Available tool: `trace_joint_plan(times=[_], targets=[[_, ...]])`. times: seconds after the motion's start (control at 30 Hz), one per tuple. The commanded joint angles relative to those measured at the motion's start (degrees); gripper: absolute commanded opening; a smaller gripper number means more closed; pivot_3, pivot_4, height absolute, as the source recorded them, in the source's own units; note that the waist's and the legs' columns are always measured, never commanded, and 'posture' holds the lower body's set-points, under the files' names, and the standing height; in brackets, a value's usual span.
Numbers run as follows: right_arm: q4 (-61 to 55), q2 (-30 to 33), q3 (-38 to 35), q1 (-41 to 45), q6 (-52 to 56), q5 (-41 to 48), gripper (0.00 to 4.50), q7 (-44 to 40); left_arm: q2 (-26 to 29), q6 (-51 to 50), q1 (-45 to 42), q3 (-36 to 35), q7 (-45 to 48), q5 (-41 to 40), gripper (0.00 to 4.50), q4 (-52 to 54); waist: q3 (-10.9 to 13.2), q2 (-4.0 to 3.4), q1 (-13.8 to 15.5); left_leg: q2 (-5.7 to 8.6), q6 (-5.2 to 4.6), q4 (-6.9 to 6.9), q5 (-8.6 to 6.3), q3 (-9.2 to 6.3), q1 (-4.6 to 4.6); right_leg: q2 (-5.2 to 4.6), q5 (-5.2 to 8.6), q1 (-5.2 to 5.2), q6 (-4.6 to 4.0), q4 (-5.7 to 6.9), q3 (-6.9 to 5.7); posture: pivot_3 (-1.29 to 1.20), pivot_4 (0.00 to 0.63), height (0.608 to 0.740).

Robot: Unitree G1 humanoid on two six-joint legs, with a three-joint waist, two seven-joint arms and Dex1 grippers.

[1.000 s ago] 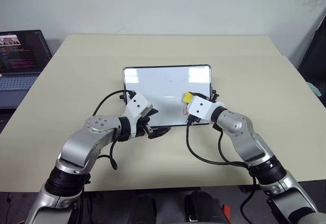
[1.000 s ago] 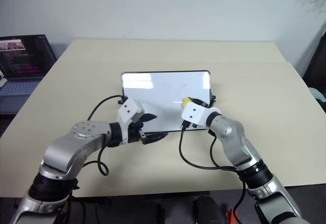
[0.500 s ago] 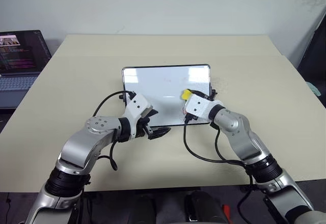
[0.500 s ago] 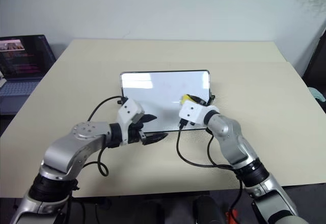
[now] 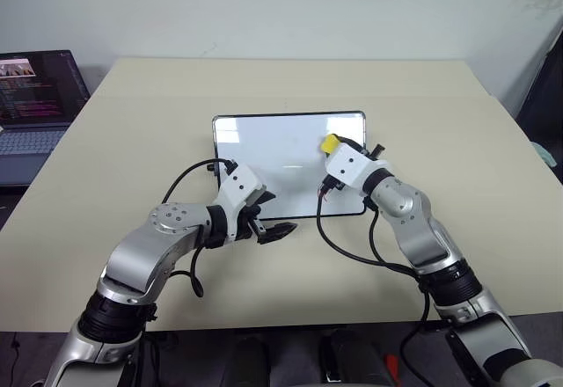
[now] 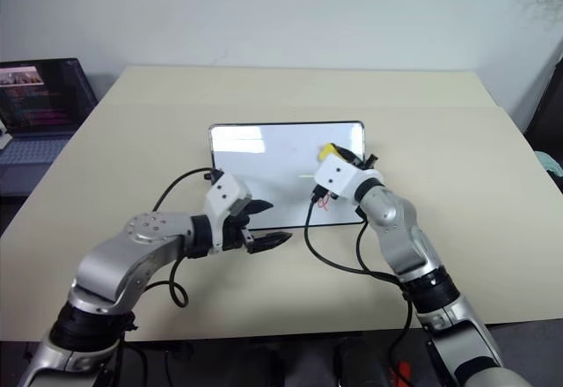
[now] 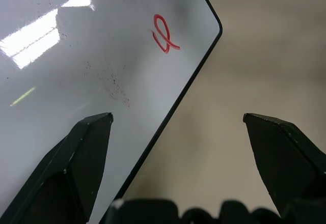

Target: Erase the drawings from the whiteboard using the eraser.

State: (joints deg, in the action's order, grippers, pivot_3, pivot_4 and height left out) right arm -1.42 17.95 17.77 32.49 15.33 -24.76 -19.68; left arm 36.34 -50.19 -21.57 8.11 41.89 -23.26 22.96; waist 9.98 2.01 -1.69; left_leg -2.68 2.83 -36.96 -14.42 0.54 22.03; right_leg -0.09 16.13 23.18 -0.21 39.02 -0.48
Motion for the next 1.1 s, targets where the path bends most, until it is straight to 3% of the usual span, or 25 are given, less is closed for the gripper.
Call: trace_joint_plan(times=[0.03, 0.53, 0.63, 0.77, 0.93, 1.1], targets=[[-0.5, 1.1, 0.2, -0.7, 0.3, 1.1, 1.33, -3.4, 0.3, 0.0, -0.2, -0.1, 0.0, -0.5, 4.5, 2.5, 0.0, 0.0, 0.0, 0.0, 0.0, 0.0, 0.0, 0.01, 0.0, 0.0, 0.0, 0.0, 0.0, 0.0, 0.0, 0.0, 0.15, 0.74], [-1.2, -3.5, -5.4, 0.7, -0.1, 5.9, 1.33, 0.7, 0.2, 0.3, -0.8, 0.0, 0.0, -0.3, 4.5, 1.8, 0.0, -0.01, 0.0, 0.0, 0.0, 0.02, 0.0, -0.03, 0.05, 0.0, 0.01, 0.03, -0.01, 0.0, -0.03, 0.0, 0.15, 0.74], [-5.2, -4.9, -10.0, -1.5, 3.6, 12.7, 1.33, -1.6, 0.7, 1.4, -0.5, -0.2, 0.4, 0.2, 4.5, 1.7, 0.0, -0.01, 0.0, -0.01, 0.0, 0.02, -0.01, -0.03, 0.14, 0.0, -0.05, 0.07, -0.12, -0.02, -0.03, 0.0, 0.15, 0.74], [-15.3, -7.2, -17.1, -5.5, 13.3, 28.6, 1.33, -8.6, 1.4, 3.8, -0.5, -0.4, 0.9, 1.0, 4.5, 1.0, 0.0, -0.04, 0.2, -0.04, 0.02, 0.02, -0.03, -0.11, 0.38, -0.04, -0.13, 0.2, -0.27, -0.06, -0.09, 0.0, 0.15, 0.74], [-26.4, -0.3, -17.6, -13.6, 17.6, 35.5, 1.33, -15.4, 3.1, 6.6, 1.2, 0.2, 2.7, 2.0, 4.5, 0.1, 0.0, -0.05, 0.2, -0.02, 0.0, 0.03, -0.05, -0.13, 0.43, -0.07, -0.12, 0.24, -0.25, -0.09, -0.12, 0.0, 0.15, 0.74], [-31.7, 10.5, -12.9, -22.7, 13.5, 31.8, 1.33, -19.4, 5.6, 8.1, 2.7, 1.7, 5.3, 3.1, 4.5, -0.2, 0.0, -0.05, 0.2, 0.04, 0.0, 0.02, -0.05, -0.12, 0.4, -0.06, 0.05, 0.24, -0.01, -0.08, -0.14, 0.0, 0.15, 0.74]])
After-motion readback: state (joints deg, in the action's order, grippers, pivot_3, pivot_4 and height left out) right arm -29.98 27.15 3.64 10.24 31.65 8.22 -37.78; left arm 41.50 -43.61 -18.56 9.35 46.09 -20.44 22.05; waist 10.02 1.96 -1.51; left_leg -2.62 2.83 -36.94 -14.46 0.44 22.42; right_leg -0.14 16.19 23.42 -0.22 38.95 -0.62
